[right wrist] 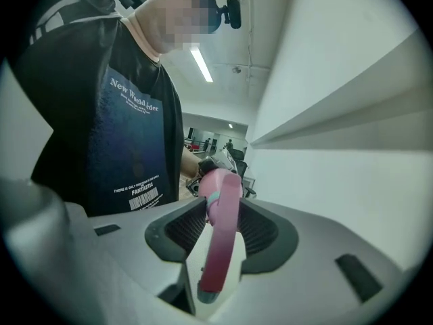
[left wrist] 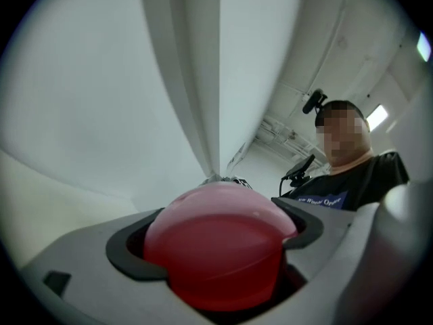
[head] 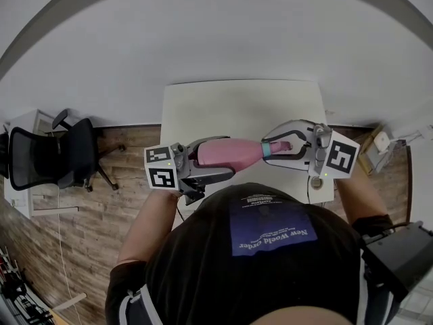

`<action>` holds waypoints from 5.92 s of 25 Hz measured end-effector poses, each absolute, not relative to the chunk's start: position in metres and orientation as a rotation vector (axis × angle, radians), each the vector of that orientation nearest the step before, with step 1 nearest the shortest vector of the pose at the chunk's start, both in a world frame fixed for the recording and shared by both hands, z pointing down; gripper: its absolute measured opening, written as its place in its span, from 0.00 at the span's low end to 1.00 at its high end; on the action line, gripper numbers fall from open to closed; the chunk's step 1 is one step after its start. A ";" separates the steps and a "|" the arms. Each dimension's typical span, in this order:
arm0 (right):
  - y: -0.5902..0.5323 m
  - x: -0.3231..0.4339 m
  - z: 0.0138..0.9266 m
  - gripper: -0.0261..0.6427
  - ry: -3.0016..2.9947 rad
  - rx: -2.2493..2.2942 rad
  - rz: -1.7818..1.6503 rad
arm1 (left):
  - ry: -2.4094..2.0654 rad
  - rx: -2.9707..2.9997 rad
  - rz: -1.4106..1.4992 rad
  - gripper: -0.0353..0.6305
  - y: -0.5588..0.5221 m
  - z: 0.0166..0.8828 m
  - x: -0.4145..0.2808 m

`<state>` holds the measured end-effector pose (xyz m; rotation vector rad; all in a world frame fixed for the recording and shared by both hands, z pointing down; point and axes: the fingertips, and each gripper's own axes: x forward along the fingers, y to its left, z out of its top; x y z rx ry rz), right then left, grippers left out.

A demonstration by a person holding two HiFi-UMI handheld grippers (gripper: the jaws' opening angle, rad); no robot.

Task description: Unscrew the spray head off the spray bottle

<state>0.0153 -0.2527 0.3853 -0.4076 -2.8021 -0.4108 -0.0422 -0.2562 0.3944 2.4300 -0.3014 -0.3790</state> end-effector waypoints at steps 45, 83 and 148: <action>-0.291 -0.010 0.407 0.41 -2.327 -0.568 1.895 | -0.884 3.431 0.257 0.79 -0.240 0.379 -0.041; -0.250 0.000 0.363 0.23 -2.924 -0.457 -0.251 | -0.326 2.324 -0.450 0.79 -0.259 0.388 -0.056; -0.310 0.020 0.383 0.43 -2.386 -0.651 2.001 | -0.784 3.058 -0.240 0.79 -0.249 0.373 -0.076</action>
